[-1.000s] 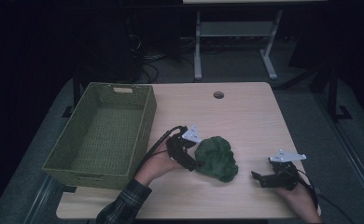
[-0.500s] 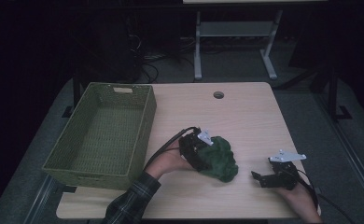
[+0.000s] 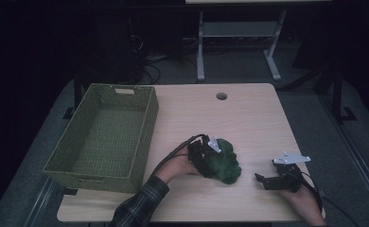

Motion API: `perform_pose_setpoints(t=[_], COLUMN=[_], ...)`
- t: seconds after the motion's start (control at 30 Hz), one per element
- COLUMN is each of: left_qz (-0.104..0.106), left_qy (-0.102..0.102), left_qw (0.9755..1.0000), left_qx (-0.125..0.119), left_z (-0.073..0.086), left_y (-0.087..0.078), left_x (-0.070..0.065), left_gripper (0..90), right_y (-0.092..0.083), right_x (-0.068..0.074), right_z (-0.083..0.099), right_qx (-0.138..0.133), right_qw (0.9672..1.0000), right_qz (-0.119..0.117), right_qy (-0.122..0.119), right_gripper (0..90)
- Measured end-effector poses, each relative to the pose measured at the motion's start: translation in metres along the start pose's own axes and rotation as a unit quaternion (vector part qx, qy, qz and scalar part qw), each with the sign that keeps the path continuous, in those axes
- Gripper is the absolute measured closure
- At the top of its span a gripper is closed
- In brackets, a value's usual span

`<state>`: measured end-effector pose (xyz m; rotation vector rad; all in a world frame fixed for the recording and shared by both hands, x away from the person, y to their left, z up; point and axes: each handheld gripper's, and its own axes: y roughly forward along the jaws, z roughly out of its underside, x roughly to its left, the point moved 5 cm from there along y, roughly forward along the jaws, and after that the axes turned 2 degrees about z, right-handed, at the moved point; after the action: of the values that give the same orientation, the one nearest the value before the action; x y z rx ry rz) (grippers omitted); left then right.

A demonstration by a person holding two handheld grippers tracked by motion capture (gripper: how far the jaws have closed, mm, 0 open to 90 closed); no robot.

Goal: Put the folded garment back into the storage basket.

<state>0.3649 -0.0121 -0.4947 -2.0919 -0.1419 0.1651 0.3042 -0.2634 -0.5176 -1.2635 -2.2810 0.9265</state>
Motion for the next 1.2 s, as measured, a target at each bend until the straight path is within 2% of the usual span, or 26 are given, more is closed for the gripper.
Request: perform_pose_setpoints(t=[0.13,0.37,0.53,0.7,0.9,1.0,1.13,1.2], left_qz=[0.007,0.015,0.02,0.028,0.024,0.026,0.028,0.023], left_qy=[-0.007,-0.015,-0.018,-0.029,-0.034,-0.034,-0.046,-0.046], left_qw=[0.9999,0.9997,0.9994,0.999,0.999,0.999,0.9986,0.9987], left_qx=[-0.003,0.011,0.021,0.019,0.018,0.012,-0.005,-0.006], left_z=[0.001,0.0,-0.001,-0.001,-0.002,-0.004,-0.007,-0.008], left_y=[0.0,-0.004,-0.005,-0.007,-0.012,-0.018,-0.03,-0.036], left_x=[0.002,0.0,-0.001,0.0,-0.001,-0.001,-0.003,-0.003], left_gripper=[27.0,50.3,60.0,64.5,66.2,67.1,68.8,69.0], right_y=[0.0,0.0,0.0,0.0,0.0,0.0,0.0,0.0], right_x=[0.0,0.0,0.0,0.0,0.0,0.0,0.0,0.0], right_z=[0.0,0.0,0.0,0.0,0.0,0.0,0.0,0.0], right_qx=[0.0,0.0,0.0,0.0,0.0,0.0,-0.001,-0.001], right_qw=[1.0,1.0,1.0,1.0,1.0,1.0,1.0,1.0], right_qz=[0.0,0.001,0.001,0.002,0.001,0.001,0.002,0.002], right_qy=[0.0,0.0,0.0,0.0,0.001,0.001,0.001,0.0], right_gripper=[8.7,8.7,8.8,8.8,8.9,8.8,8.9,8.8])
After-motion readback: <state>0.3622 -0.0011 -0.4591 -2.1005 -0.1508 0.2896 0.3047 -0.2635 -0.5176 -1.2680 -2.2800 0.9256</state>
